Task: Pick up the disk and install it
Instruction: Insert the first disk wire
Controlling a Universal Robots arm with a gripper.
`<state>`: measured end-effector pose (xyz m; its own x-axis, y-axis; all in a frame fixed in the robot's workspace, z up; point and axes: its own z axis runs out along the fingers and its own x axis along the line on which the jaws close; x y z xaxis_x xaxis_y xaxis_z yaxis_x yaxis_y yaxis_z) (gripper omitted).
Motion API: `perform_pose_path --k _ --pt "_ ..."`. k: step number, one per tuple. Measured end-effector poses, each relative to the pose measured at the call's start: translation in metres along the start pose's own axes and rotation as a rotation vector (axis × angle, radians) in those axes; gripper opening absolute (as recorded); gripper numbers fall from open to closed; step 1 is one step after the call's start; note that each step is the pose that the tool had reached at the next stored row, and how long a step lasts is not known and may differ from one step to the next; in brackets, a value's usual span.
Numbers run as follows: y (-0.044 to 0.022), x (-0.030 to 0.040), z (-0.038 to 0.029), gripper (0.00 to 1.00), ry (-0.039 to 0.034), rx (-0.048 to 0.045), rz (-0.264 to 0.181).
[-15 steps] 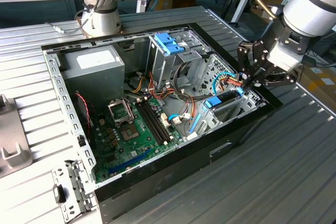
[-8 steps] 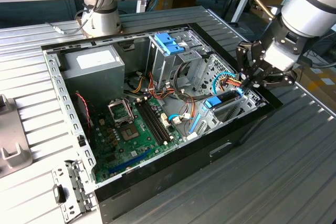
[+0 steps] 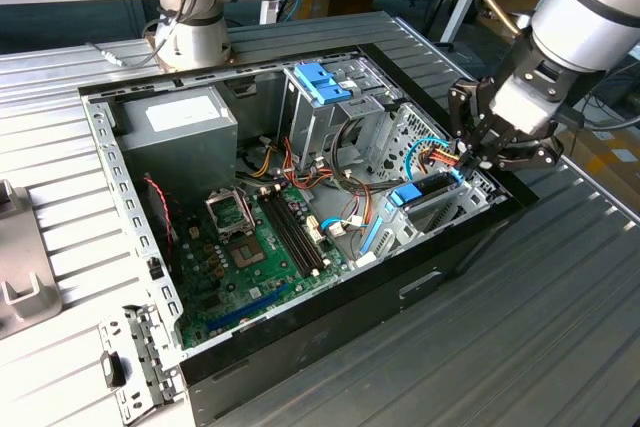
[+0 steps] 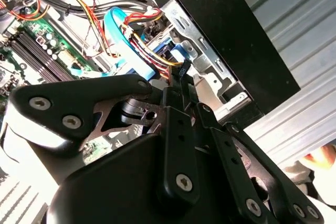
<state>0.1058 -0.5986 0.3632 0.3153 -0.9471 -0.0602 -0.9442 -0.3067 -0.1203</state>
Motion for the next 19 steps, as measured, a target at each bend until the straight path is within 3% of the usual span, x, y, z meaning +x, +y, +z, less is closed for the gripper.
perform_pose_path --k 9,19 --pt "0.0023 -0.0008 0.0000 0.17 0.0101 0.0051 0.083" --pt "0.0076 -0.0025 0.0001 0.17 0.0255 0.0127 0.210"
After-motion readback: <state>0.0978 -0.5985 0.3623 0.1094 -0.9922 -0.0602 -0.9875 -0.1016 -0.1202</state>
